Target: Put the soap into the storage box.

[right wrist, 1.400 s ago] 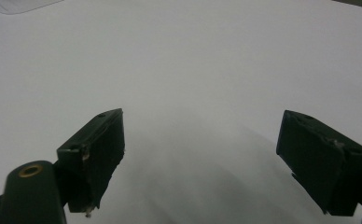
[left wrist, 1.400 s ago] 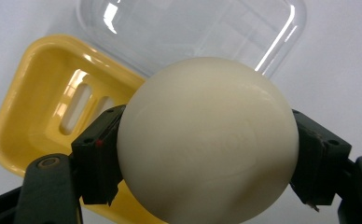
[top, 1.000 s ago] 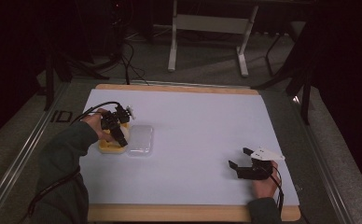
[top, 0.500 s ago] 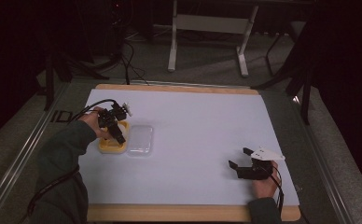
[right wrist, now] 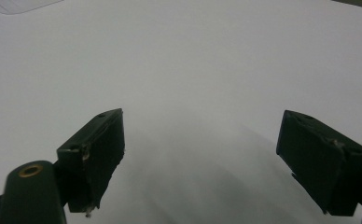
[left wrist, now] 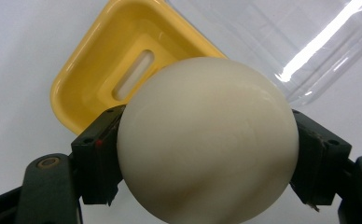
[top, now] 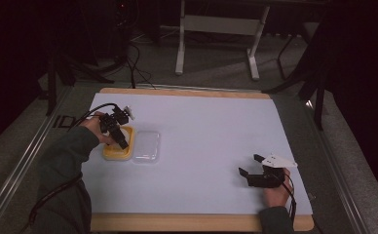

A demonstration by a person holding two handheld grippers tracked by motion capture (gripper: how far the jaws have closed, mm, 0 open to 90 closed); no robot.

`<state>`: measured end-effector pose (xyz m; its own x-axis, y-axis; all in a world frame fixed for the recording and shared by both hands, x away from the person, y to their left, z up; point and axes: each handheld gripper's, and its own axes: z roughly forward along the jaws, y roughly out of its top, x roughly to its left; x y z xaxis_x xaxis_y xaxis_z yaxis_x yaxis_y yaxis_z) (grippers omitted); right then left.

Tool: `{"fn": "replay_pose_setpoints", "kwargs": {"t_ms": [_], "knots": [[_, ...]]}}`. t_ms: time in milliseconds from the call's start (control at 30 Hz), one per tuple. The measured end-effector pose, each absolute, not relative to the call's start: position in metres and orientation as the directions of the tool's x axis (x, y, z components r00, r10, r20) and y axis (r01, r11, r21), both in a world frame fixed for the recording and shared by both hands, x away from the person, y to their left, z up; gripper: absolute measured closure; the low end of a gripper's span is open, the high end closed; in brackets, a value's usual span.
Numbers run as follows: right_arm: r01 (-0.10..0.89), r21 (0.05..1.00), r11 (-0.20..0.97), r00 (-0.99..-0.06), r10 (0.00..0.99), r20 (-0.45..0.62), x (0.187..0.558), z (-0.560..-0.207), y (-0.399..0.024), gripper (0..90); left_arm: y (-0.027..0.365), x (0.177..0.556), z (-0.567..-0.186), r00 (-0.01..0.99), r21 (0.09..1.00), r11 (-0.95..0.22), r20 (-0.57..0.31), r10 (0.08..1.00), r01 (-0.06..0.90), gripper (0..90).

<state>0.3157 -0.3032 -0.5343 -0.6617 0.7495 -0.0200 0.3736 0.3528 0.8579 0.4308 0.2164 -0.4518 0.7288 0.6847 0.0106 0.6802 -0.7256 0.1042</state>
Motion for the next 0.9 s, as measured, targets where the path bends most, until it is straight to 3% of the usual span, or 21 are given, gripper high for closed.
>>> {"fn": "replay_pose_setpoints", "kwargs": {"t_ms": [900], "knots": [[0.373,0.858,0.354,-0.663,0.749,-0.021,0.316,-0.534,-0.303,14.9,0.223,0.438,-0.466,0.691,0.103,-0.689,0.017,0.722,0.717,23.7]]}}
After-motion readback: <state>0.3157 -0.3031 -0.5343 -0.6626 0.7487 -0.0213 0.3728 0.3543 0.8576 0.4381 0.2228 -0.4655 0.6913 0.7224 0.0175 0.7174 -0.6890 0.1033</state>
